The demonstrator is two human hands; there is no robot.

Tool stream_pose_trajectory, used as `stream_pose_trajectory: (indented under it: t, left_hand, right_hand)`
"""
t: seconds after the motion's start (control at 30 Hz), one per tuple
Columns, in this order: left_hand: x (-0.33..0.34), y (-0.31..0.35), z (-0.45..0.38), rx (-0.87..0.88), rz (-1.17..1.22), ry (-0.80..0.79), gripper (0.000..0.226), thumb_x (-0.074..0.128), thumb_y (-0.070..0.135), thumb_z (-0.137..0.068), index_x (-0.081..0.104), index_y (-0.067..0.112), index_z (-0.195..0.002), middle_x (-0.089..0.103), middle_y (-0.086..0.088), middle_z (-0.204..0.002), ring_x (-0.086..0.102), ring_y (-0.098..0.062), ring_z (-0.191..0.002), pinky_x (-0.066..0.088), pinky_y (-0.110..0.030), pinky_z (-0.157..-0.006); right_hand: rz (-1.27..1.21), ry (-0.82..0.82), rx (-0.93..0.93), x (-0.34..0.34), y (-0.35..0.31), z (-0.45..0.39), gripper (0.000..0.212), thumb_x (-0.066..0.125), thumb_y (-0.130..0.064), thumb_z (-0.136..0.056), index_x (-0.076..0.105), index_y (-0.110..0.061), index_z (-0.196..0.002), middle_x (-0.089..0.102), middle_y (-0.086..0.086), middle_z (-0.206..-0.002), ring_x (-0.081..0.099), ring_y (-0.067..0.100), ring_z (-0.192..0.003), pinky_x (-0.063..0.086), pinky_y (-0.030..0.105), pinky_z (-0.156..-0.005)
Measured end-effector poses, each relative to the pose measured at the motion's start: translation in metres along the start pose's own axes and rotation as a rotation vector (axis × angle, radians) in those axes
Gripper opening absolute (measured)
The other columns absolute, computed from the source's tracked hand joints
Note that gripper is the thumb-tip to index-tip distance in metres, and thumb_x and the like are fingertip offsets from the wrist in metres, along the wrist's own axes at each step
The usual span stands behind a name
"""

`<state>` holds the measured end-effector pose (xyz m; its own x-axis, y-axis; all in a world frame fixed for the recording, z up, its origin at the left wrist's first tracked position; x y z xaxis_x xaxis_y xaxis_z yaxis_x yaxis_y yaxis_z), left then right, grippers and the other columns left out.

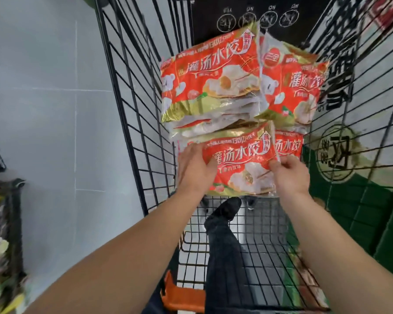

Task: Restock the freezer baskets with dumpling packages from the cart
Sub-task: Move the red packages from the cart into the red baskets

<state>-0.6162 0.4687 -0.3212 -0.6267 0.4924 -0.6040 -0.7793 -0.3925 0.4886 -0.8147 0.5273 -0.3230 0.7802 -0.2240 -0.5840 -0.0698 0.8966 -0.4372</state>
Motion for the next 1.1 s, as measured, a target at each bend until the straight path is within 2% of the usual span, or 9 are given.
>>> stream_pose_trajectory:
  t: [0.13,0.3,0.4,0.53,0.63,0.77,0.87,0.97,1.1]
  left_hand:
    - [0.003,-0.006,-0.006,-0.306,0.135,0.057,0.044,0.053,0.031,-0.099,0.048,0.017,-0.140,0.049,-0.006,-0.144,0.047,-0.026,-0.132,0.039,-0.041,-0.111]
    - [0.018,-0.023,-0.008,-0.474,0.352,-0.034,0.030,0.049,0.034,-0.097,0.065,0.021,-0.120,0.070,-0.002,-0.116,0.066,-0.023,-0.099,0.055,-0.042,-0.093]
    - [0.016,-0.022,-0.004,-0.449,0.411,0.043,0.025,0.055,0.027,-0.097,0.066,0.023,-0.120,0.069,0.002,-0.105,0.068,-0.021,-0.094,0.058,-0.038,-0.088]
    - [-0.001,-0.001,0.021,-0.356,0.363,0.082,0.019,0.049,0.020,-0.100,0.062,0.025,-0.086,0.058,0.008,-0.074,0.061,-0.014,-0.073,0.049,-0.023,-0.062]
    - [-0.023,0.019,0.051,-0.263,0.340,0.094,0.033,0.050,0.020,-0.099,0.050,0.030,-0.067,0.054,0.010,-0.070,0.060,-0.017,-0.073,0.050,-0.028,-0.066]
    - [-0.057,0.040,0.086,-0.196,0.456,0.014,0.025,0.056,0.020,-0.098,0.062,0.028,-0.075,0.071,-0.002,-0.082,0.071,-0.024,-0.080,0.060,-0.043,-0.078]
    - [-0.086,0.057,0.113,-0.081,0.537,-0.068,0.014,0.058,0.017,-0.097,0.072,0.016,-0.097,0.076,-0.009,-0.092,0.074,-0.029,-0.085,0.060,-0.053,-0.079]
    - [-0.112,0.071,0.139,0.017,0.542,-0.134,0.018,0.057,0.010,-0.096,0.073,0.019,-0.092,0.076,-0.008,-0.094,0.074,-0.029,-0.088,0.060,-0.051,-0.081]
    - [-0.132,0.079,0.170,0.155,0.501,-0.221,0.019,0.059,0.007,-0.095,0.070,0.014,-0.081,0.075,-0.012,-0.097,0.073,-0.021,-0.079,0.061,-0.039,-0.076]
  right_hand:
    - [-0.056,0.034,0.138,-0.021,0.031,-0.005,0.009,0.060,-0.020,-0.093,0.068,-0.018,-0.098,0.070,0.002,-0.098,0.066,0.024,-0.089,0.054,0.039,-0.082]
    - [-0.213,-0.034,0.204,-0.013,0.050,-0.016,0.005,0.063,-0.018,-0.088,0.065,-0.021,-0.084,0.072,-0.002,-0.095,0.069,0.027,-0.091,0.056,0.051,-0.088]
    - [-0.277,-0.013,0.198,-0.017,0.049,-0.010,0.013,0.065,-0.015,-0.087,0.069,-0.023,-0.078,0.075,-0.005,-0.090,0.072,0.024,-0.088,0.059,0.051,-0.083]
    - [-0.315,0.013,0.151,-0.037,0.040,0.017,0.019,0.064,-0.013,-0.089,0.066,-0.021,-0.071,0.072,-0.004,-0.080,0.072,0.028,-0.086,0.059,0.054,-0.078]
    - [-0.348,0.017,0.105,-0.064,0.034,0.055,0.016,0.063,-0.015,-0.090,0.067,-0.020,-0.075,0.074,-0.001,-0.085,0.071,0.027,-0.087,0.059,0.054,-0.079]
    - [-0.414,0.034,0.099,-0.099,0.029,0.104,0.014,0.060,-0.012,-0.093,0.067,-0.018,-0.082,0.075,0.005,-0.092,0.071,0.026,-0.087,0.059,0.052,-0.080]
    - [-0.531,0.077,0.098,-0.127,0.023,0.149,0.018,0.058,-0.009,-0.094,0.066,-0.017,-0.081,0.074,0.003,-0.085,0.071,0.024,-0.082,0.060,0.047,-0.076]
    - [-0.647,0.147,0.089,-0.142,0.024,0.194,0.015,0.057,-0.007,-0.096,0.064,-0.013,-0.085,0.073,0.007,-0.089,0.071,0.024,-0.077,0.060,0.042,-0.066]
    - [-0.850,0.227,0.103,-0.154,0.037,0.250,0.013,0.057,-0.006,-0.095,0.063,-0.012,-0.085,0.073,0.015,-0.100,0.071,0.036,-0.091,0.056,0.063,-0.080]
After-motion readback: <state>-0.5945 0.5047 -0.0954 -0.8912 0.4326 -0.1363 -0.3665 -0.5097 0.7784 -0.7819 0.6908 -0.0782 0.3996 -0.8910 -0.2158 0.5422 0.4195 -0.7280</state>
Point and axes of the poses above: each hand's wrist, its own z-axis away from the middle knuckle, its own x-axis out of the palm, y = z × x, the point moved 1 cm from there along -z, towards the middle knuckle
